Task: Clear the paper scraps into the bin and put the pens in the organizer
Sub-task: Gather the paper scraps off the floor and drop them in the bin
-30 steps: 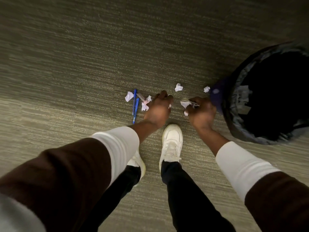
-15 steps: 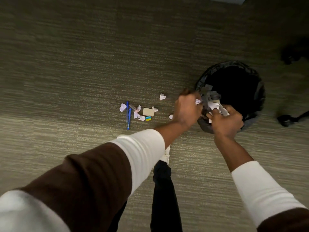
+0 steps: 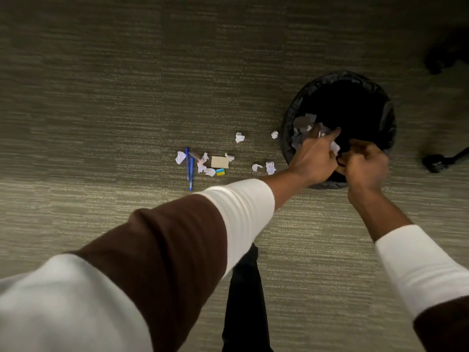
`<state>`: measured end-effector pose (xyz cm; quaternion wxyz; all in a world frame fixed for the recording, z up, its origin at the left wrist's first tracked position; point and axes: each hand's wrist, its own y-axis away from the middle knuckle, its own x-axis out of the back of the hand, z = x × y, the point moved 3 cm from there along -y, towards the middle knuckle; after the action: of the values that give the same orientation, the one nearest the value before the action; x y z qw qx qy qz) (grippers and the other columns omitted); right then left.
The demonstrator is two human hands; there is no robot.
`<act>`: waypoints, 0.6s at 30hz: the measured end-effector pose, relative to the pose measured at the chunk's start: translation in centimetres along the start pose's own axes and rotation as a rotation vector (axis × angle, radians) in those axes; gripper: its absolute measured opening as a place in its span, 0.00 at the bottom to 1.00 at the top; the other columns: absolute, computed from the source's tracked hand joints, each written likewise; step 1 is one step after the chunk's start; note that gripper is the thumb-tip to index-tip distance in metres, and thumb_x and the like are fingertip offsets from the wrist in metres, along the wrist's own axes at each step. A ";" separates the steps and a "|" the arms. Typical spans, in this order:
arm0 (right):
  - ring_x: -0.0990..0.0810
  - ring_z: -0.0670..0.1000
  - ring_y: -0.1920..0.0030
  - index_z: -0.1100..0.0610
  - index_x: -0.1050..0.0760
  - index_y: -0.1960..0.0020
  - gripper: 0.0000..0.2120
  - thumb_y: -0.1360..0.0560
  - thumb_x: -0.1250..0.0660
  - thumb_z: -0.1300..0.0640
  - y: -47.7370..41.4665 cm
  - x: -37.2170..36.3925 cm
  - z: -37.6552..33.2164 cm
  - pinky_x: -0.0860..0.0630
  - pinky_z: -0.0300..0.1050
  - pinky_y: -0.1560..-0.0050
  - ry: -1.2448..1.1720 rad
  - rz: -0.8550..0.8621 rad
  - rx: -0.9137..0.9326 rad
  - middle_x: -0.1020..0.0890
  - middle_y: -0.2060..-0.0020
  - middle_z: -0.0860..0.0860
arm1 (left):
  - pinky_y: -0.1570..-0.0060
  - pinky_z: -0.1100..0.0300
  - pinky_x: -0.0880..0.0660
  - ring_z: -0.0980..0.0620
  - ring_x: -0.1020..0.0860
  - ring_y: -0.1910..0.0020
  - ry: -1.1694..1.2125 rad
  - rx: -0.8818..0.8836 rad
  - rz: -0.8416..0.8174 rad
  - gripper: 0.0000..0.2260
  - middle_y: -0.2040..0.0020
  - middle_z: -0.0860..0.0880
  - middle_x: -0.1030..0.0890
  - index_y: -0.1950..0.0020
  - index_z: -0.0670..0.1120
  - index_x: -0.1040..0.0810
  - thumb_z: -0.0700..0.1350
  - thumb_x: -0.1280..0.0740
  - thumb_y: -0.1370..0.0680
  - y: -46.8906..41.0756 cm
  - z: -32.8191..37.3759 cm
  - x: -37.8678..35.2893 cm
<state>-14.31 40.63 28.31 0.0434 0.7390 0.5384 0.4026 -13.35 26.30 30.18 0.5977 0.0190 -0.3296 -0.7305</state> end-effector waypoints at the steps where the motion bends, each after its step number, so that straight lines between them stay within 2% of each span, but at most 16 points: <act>1: 0.11 0.51 0.57 0.55 0.16 0.44 0.17 0.30 0.36 0.64 0.1 0.0 0.1 0.12 0.52 0.58 0.048 0.002 0.031 0.13 0.53 0.55 | 0.36 0.46 0.22 0.36 0.22 0.33 -0.009 -0.010 0.016 0.19 0.29 0.37 0.23 0.28 0.42 0.22 0.38 0.34 0.19 0.3 -0.2 0.1; 4: 0.11 0.51 0.57 0.54 0.16 0.51 0.13 0.27 0.35 0.67 1.0 -0.7 0.8 0.12 0.53 0.57 0.045 -0.047 0.055 0.14 0.58 0.52 | 0.43 0.47 0.19 0.38 0.17 0.42 -0.039 0.070 0.074 0.10 0.41 0.40 0.14 0.42 0.44 0.15 0.39 0.35 0.19 1.3 -1.8 0.5; 8: 0.11 0.51 0.56 0.44 0.19 0.57 0.15 0.24 0.33 0.64 3.4 -2.6 2.0 0.12 0.54 0.59 0.084 -0.111 0.124 0.14 0.58 0.51 | 0.49 0.46 0.17 0.38 0.15 0.50 -0.068 0.182 0.122 0.08 0.48 0.41 0.12 0.45 0.47 0.15 0.42 0.34 0.19 3.0 -5.3 1.5; 11: 0.12 0.52 0.57 0.47 0.18 0.53 0.10 0.23 0.32 0.62 5.0 -4.5 3.2 0.12 0.57 0.60 0.120 -0.183 0.172 0.13 0.57 0.53 | 0.48 0.45 0.17 0.38 0.15 0.49 -0.107 0.256 0.107 0.07 0.48 0.43 0.12 0.48 0.47 0.16 0.42 0.34 0.21 4.3 -8.6 2.4; 13: 0.13 0.49 0.59 0.51 0.18 0.49 0.07 0.23 0.30 0.62 6.1 -6.3 4.1 0.13 0.58 0.60 0.180 -0.245 0.199 0.14 0.58 0.51 | 0.48 0.44 0.17 0.38 0.15 0.48 -0.155 0.299 0.096 0.08 0.48 0.43 0.12 0.47 0.47 0.15 0.42 0.34 0.22 5.2 -11.3 3.0; 16: 0.13 0.53 0.56 0.54 0.18 0.48 0.06 0.24 0.27 0.60 7.2 -9.0 5.4 0.14 0.61 0.54 0.314 -0.358 0.217 0.13 0.57 0.52 | 0.52 0.48 0.17 0.38 0.15 0.49 -0.214 0.343 0.107 0.08 0.49 0.42 0.12 0.49 0.46 0.15 0.43 0.33 0.22 6.4 -15.1 3.9; 18: 0.13 0.55 0.54 0.55 0.19 0.46 0.09 0.25 0.25 0.56 7.6 -10.8 6.2 0.16 0.58 0.49 0.458 -0.443 0.252 0.13 0.57 0.51 | 0.54 0.51 0.20 0.38 0.15 0.48 -0.243 0.369 0.103 0.08 0.49 0.42 0.13 0.49 0.46 0.14 0.44 0.33 0.22 6.9 -17.3 4.6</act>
<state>-5.61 30.83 22.03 -0.0839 0.4943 0.7270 0.4691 -1.41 13.82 21.79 0.5765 0.0227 -0.5277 -0.6234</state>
